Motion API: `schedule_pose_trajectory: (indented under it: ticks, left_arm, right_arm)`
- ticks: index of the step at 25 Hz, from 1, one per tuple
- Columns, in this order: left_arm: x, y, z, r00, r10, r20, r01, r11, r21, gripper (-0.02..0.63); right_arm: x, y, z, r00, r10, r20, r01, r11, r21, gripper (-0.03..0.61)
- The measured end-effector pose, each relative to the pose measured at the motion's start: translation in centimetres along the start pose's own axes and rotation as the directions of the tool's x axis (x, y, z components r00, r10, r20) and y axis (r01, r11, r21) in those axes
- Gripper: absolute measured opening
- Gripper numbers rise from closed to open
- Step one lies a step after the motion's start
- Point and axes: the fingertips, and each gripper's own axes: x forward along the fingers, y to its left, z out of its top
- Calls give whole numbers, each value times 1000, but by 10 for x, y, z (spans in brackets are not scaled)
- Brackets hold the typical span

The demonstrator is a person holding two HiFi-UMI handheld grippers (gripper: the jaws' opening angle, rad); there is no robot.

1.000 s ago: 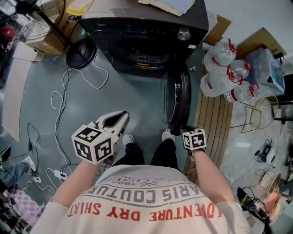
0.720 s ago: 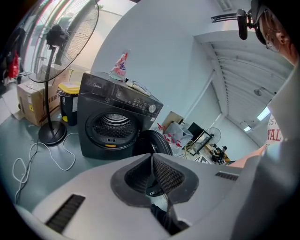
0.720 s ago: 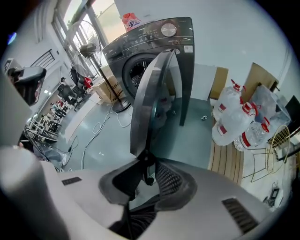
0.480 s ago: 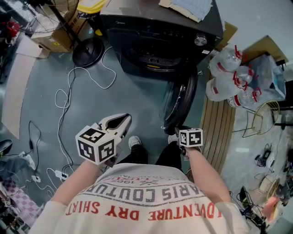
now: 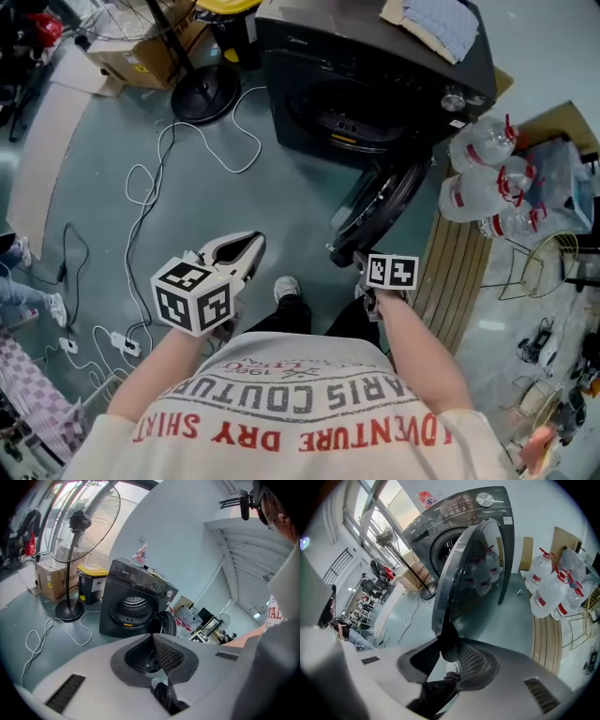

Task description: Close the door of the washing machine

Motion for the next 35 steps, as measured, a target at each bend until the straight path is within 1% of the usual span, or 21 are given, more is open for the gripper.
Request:
schedule_pose_trajectory:
  ticks: [6, 15, 21, 23, 26, 31, 35]
  left_arm:
    - [-16, 25, -6, 999, 35, 12, -35, 999, -39, 37]
    - [-20, 60, -12, 996, 87, -18, -88, 993, -76, 37]
    - [-20, 73, -4, 992, 127, -12, -128, 983, -129, 37]
    - [-22, 80, 1, 988, 152, -14, -152, 978, -144, 37]
    - [-28, 88, 9, 986, 164, -4, -162, 972, -168, 37]
    - [-32, 106, 27, 981, 195, 10, -189, 962, -195, 37]
    - [-27, 115, 37, 982, 189, 12, -183, 962, -204, 37]
  right_arm:
    - [21, 27, 18, 1000, 30, 5, -31, 999, 41, 129]
    - [49, 64, 54, 994, 87, 59, -92, 992, 91, 141]
    - [67, 86, 80, 982, 176, 67, -181, 980, 84, 144]
    - [72, 95, 91, 971, 225, 81, -232, 969, 85, 132]
    - [78, 107, 108, 955, 281, 93, -287, 956, 65, 118]
    - [88, 120, 137, 942, 327, 80, -330, 944, 24, 110]
    - [96, 129, 157, 937, 347, 43, -346, 938, -22, 107]
